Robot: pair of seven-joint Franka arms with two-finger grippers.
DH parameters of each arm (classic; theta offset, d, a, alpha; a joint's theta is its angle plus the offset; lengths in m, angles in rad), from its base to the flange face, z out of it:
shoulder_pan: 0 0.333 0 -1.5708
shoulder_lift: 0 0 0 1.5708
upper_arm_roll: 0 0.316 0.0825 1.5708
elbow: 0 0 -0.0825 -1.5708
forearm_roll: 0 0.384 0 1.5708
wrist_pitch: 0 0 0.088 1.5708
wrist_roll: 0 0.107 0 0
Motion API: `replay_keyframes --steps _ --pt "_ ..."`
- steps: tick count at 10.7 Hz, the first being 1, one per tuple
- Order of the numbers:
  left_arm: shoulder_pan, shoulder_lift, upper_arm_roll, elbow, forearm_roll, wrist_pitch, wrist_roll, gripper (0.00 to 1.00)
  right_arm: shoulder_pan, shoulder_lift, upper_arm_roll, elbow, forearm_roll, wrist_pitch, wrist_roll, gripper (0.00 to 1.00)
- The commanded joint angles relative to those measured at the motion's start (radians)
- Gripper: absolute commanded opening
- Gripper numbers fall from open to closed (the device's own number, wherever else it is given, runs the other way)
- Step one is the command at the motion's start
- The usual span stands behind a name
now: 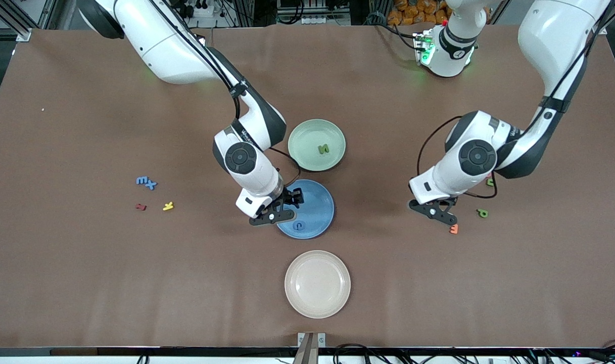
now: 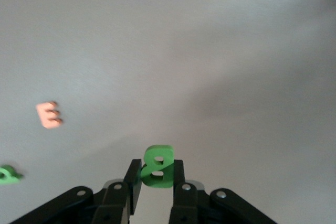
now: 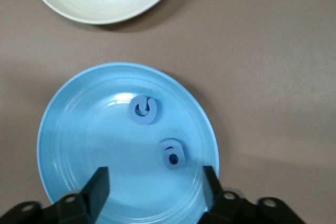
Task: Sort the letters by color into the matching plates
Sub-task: 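Lift B with the left gripper while the right gripper drops a onto blue plate, then place B on the green plate with the left gripper while the right gripper withdraws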
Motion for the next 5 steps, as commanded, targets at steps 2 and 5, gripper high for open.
replay_keyframes --steps 2,5 --pt "0.016 -0.063 -0.165 -0.084 -0.078 -0.057 -0.346 0.00 -0.129 -0.074 0.000 0.004 -0.014 -0.131 -0.059 1.00" --pt "-0.051 -0.038 -0.238 -0.084 -0.091 -0.056 -0.577 0.00 -0.272 -0.139 -0.003 -0.066 -0.017 -0.171 -0.367 1.00"
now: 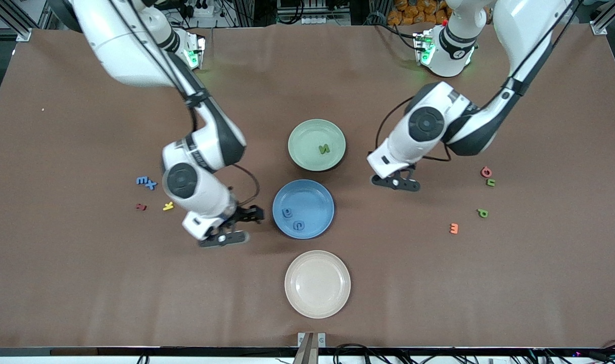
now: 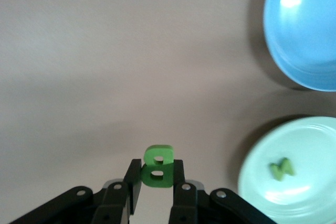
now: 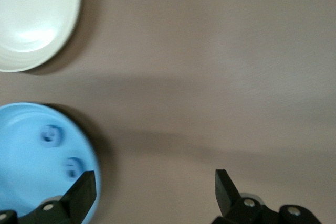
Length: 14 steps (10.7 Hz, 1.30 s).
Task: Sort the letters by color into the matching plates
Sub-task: 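Place B on the green plate with the left gripper while the right gripper withdraws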
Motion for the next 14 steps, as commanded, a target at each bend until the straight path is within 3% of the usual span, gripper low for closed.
replay_keyframes --steps 1,4,5,8,10,11,12,13,14 --pt "-0.094 0.006 -0.036 -0.012 -0.028 0.001 -0.198 0.00 -0.129 -0.071 0.007 -0.090 -0.012 -0.017 -0.317 1.00" --pt "-0.227 0.071 -0.031 -0.008 -0.016 0.102 -0.391 0.00 -0.239 -0.113 0.008 -0.165 -0.061 -0.022 -0.601 1.00" --pt "-0.301 0.107 0.000 -0.005 -0.004 0.152 -0.466 0.00 -0.275 -0.133 0.008 -0.188 -0.062 -0.020 -0.702 1.00" --pt "-0.557 0.170 0.187 0.027 0.041 0.237 -0.653 0.00 -0.353 -0.204 0.008 -0.312 -0.065 -0.013 -0.923 1.00" --pt "-0.620 0.209 0.235 0.073 0.045 0.240 -0.704 0.00 -0.381 -0.247 0.008 -0.392 -0.105 -0.008 -0.993 1.00" --pt "-0.627 0.213 0.237 0.086 0.045 0.240 -0.705 0.10 -0.392 -0.264 0.010 -0.435 -0.139 0.004 -0.996 1.00" --pt "-0.627 0.213 0.239 0.087 0.045 0.240 -0.705 0.76 -0.404 -0.287 0.013 -0.490 -0.145 0.038 -0.998 1.00" --pt "-0.622 0.209 0.239 0.089 0.047 0.240 -0.705 1.00 -0.415 -0.308 0.016 -0.547 -0.145 0.083 -1.011 1.00" --pt "-0.610 0.204 0.239 0.089 0.047 0.239 -0.695 1.00 -0.433 -0.324 0.018 -0.602 -0.145 0.136 -1.045 1.00"
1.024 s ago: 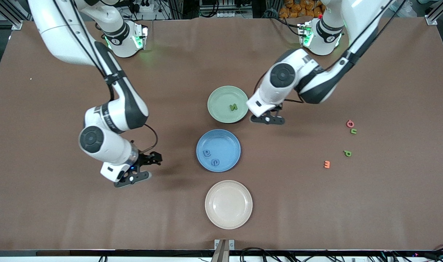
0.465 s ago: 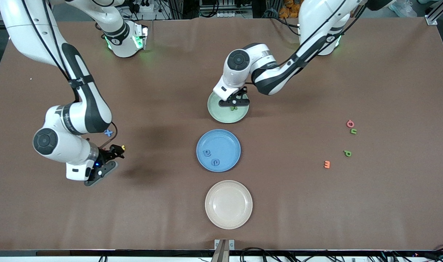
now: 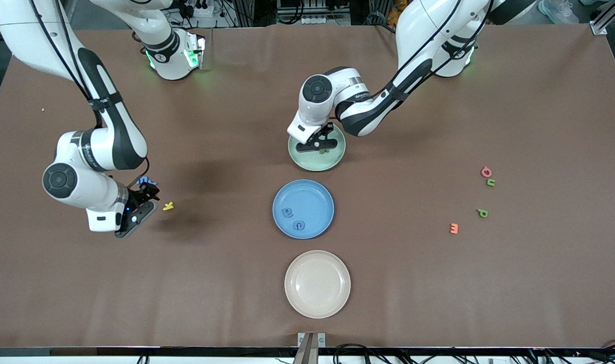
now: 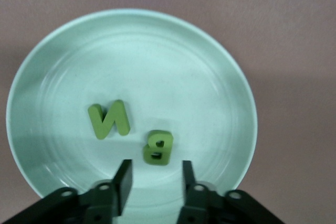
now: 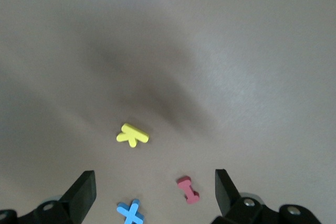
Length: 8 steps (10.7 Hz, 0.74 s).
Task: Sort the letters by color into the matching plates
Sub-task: 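Place B on the green plate with the left gripper while the right gripper withdraws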
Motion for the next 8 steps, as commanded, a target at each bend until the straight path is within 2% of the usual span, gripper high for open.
replay_keyframes --steps 1,3,8 --pt "0.022 -0.006 0.006 0.020 0.030 -0.010 -0.015 1.00 -0.062 -0.102 0.030 -0.221 -0.018 0.158 -0.093 1.00" --pt "0.096 -0.058 0.009 0.004 0.039 -0.043 0.072 1.00 -0.099 -0.124 0.056 -0.297 -0.018 0.228 -0.139 1.00" --pt "0.392 -0.226 0.000 -0.112 0.042 -0.120 0.479 1.00 -0.246 -0.135 0.155 -0.345 -0.018 0.264 -0.288 1.00"
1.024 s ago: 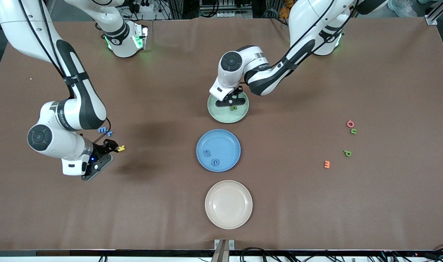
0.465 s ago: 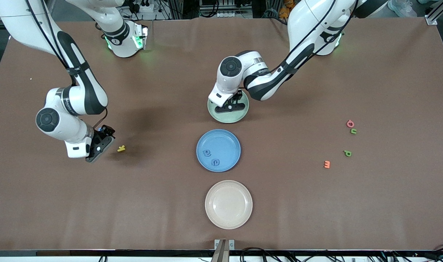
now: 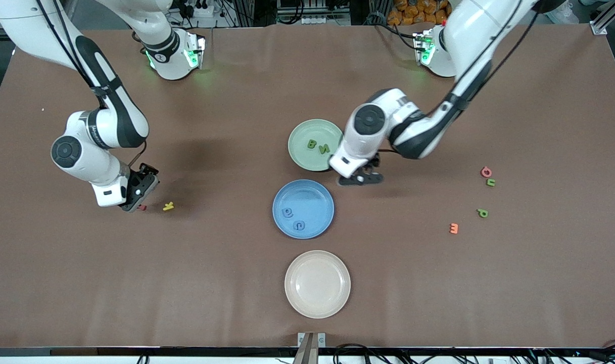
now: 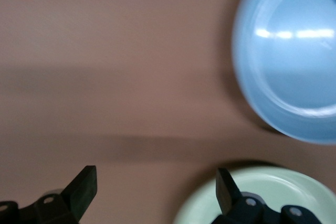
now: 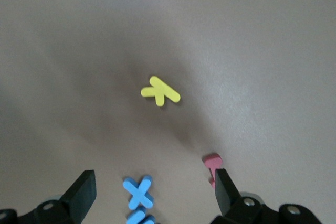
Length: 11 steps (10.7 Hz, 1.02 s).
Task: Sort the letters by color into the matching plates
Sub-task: 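Reach the left gripper to green P while the right gripper reaches blue x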
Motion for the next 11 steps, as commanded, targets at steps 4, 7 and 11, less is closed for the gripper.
replay_keyframes --steps 4,7,11 --pt "0.329 -0.176 -0.021 -0.182 0.012 -0.018 0.408 1.00 -0.102 -0.010 0.057 -0.059 -0.074 0.070 -0.083 1.00" --pt "0.497 -0.210 -0.024 -0.225 0.014 0.033 0.577 1.00 -0.118 0.034 0.057 -0.085 -0.126 0.152 -0.083 1.00" --pt "0.681 -0.184 -0.021 -0.251 0.014 0.144 0.841 1.00 -0.132 0.051 0.057 -0.099 -0.152 0.189 -0.083 1.00"
